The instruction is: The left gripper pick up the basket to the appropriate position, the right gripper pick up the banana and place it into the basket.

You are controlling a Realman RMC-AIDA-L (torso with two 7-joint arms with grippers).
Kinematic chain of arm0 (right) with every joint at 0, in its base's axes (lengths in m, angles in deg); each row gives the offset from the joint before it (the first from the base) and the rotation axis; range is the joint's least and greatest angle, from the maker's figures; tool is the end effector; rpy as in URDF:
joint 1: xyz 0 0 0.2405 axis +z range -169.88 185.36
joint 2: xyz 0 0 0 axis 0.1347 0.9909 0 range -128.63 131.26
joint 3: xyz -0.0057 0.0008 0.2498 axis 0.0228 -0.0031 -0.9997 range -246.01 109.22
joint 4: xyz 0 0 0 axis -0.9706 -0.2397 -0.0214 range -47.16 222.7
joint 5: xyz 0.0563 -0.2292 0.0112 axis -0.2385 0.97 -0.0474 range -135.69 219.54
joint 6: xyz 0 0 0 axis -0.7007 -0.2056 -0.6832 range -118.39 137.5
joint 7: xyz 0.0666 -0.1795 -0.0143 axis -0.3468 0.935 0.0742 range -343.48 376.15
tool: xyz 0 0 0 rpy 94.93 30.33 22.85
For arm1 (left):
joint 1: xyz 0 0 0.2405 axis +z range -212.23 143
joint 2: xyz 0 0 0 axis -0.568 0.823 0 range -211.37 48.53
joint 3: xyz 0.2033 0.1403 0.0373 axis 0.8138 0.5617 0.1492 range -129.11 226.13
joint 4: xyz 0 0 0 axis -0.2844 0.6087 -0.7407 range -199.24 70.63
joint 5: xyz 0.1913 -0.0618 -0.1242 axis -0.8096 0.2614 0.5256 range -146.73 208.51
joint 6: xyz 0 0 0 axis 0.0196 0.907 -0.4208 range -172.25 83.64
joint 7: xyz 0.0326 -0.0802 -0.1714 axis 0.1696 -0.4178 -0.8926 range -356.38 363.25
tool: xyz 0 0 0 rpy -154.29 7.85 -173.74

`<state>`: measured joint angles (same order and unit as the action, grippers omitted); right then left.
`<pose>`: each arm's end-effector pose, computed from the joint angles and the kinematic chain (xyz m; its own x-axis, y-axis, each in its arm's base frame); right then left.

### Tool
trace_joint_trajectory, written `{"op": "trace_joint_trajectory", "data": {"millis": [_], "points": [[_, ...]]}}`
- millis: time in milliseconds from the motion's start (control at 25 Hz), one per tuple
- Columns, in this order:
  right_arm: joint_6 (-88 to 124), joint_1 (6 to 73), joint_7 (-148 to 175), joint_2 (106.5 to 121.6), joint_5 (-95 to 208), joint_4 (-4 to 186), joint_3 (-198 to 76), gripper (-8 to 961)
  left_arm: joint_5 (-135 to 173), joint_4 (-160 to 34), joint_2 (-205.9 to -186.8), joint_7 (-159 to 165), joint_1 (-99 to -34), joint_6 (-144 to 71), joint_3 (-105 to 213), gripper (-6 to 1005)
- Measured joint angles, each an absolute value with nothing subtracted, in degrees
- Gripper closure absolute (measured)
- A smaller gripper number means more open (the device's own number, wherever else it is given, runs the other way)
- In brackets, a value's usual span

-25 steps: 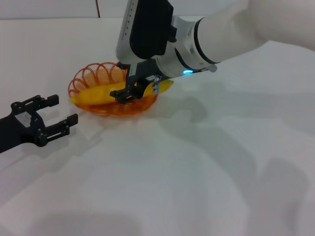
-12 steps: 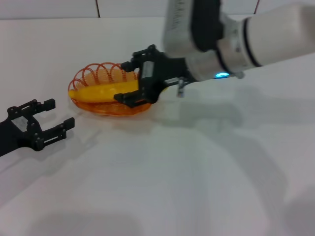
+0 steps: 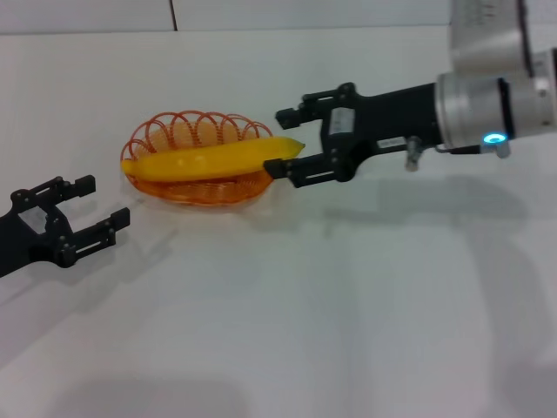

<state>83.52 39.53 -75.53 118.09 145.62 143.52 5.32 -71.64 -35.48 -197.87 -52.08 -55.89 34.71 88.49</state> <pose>0.1628 0.4024 -0.0615 0.9430 -0.1384 -0.3026 -0.2074 -0.9557 -0.2091 -0.3322 0.3467 -0.0262 0.8400 0.1936 0.5069 0.4487 -0.7732 -0.4482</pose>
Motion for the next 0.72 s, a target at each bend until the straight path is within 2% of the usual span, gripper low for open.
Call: {"op": "trace_joint_trajectory", "data": {"millis": [360, 720], "points": [[86.6, 39.1, -67.6, 117.6, 146.0, 132.4, -3.8, 221, -71.3, -35.5, -197.95, -51.5, -55.8, 34.7, 88.4, 258], [86.6, 37.2, -64.4, 116.17, 147.4, 126.9, -6.7, 220, -71.3, -35.5, -197.96, -51.4, -55.7, 34.7, 88.3, 258]]}}
